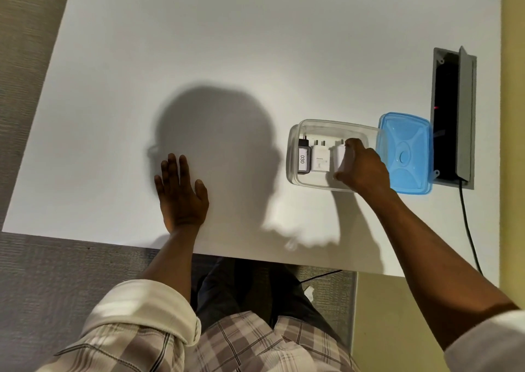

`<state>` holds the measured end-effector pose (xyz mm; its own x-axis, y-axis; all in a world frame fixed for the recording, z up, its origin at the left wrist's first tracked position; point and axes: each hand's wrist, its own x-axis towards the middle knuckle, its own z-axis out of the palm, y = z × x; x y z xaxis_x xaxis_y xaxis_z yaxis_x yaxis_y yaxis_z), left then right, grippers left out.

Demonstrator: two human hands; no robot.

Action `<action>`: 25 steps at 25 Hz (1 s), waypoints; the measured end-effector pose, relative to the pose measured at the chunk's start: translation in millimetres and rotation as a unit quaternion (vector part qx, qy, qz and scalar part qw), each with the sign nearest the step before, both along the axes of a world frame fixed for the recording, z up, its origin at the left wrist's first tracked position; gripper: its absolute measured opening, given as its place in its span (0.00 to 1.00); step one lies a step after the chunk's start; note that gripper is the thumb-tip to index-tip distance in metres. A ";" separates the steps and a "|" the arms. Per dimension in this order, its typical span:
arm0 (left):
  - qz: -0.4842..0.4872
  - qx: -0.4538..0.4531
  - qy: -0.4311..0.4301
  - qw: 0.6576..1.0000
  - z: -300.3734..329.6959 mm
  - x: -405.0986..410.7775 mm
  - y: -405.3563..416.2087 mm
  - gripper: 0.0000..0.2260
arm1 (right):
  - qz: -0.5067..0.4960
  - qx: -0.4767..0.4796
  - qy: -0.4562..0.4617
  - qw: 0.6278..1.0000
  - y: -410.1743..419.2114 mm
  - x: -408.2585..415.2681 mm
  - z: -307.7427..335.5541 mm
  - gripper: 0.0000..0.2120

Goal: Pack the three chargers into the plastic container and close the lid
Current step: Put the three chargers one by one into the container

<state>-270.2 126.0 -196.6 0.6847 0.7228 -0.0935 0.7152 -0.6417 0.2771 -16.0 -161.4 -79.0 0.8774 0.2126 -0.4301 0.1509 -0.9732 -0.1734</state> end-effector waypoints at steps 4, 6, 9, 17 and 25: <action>0.000 0.001 0.004 1.000 -1.0 1.2 -0.1 0.30 | -0.022 0.004 0.018 1.000 3.3 0.6 -15.5 0.39; 0.000 0.000 0.005 1.000 -0.7 0.5 -0.1 0.31 | -0.021 0.013 0.016 1.000 3.6 -2.2 -18.8 0.39; 0.001 -0.005 0.004 1.000 0.6 0.5 0.8 0.31 | -0.017 0.027 0.015 0.999 2.0 -3.6 -20.4 0.40; -0.001 -0.012 0.013 1.000 6.4 1.5 -0.7 0.31 | -0.018 0.033 0.030 0.999 4.7 -5.6 -14.1 0.41; -0.007 -0.039 0.019 0.999 18.7 5.0 -5.9 0.30 | -0.021 0.101 -0.023 0.994 -0.8 -23.4 18.4 0.35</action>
<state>-265.2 120.1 -177.9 0.6901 0.7023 -0.1747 0.7167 -0.6297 0.2998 -39.4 -162.2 -60.7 0.9048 0.2531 -0.3425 0.1225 -0.9250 -0.3597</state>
